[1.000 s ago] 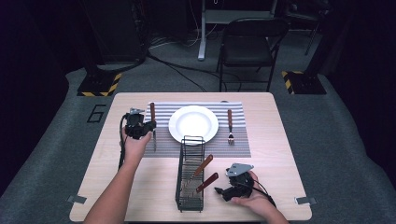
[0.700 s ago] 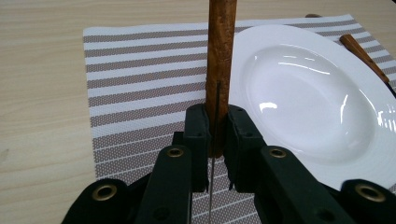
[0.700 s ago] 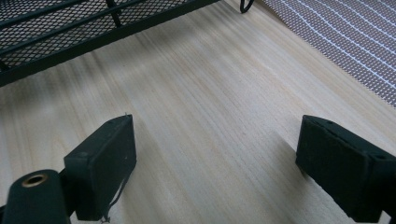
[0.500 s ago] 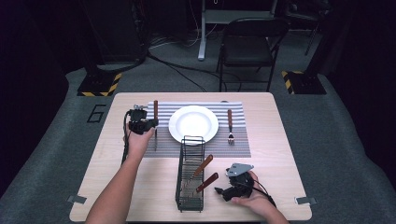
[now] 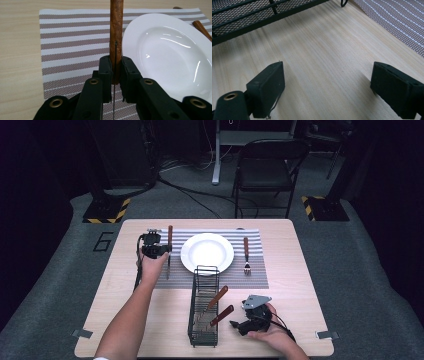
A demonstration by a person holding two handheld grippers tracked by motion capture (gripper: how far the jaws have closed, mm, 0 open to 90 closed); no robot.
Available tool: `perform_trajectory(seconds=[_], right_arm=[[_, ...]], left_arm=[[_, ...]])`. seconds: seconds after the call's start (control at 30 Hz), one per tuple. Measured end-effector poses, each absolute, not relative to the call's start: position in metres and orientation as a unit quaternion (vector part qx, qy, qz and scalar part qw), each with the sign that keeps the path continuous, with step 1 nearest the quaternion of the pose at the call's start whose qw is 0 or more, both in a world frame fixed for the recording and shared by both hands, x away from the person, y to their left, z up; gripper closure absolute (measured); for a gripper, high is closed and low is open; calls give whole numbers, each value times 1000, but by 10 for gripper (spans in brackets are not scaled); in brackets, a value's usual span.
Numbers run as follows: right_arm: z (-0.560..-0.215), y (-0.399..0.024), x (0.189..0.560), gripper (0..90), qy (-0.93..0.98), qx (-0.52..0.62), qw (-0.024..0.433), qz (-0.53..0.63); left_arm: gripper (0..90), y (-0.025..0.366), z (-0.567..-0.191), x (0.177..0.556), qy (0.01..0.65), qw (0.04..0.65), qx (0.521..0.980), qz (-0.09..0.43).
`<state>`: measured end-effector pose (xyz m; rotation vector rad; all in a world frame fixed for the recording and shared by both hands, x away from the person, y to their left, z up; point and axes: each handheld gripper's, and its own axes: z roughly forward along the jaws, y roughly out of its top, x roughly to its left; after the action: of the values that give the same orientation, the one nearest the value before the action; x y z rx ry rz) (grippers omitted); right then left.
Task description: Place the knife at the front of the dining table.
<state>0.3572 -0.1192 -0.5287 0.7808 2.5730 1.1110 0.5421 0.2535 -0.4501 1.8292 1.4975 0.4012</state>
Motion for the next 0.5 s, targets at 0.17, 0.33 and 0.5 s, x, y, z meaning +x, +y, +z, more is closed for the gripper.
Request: perform_trajectory(seconds=[0.17,0.33,0.5], right_arm=[[-529,-119,357,113,878,267,116,379],[-529,-119,357,114,878,267,116,379],[-529,-119,357,114,878,267,116,379]], left_arm=[[802,255,-458,549,592,360,706,149],[800,259,-469,555,611,359,692,138],[802,261,-473,558,612,365,689,136]])
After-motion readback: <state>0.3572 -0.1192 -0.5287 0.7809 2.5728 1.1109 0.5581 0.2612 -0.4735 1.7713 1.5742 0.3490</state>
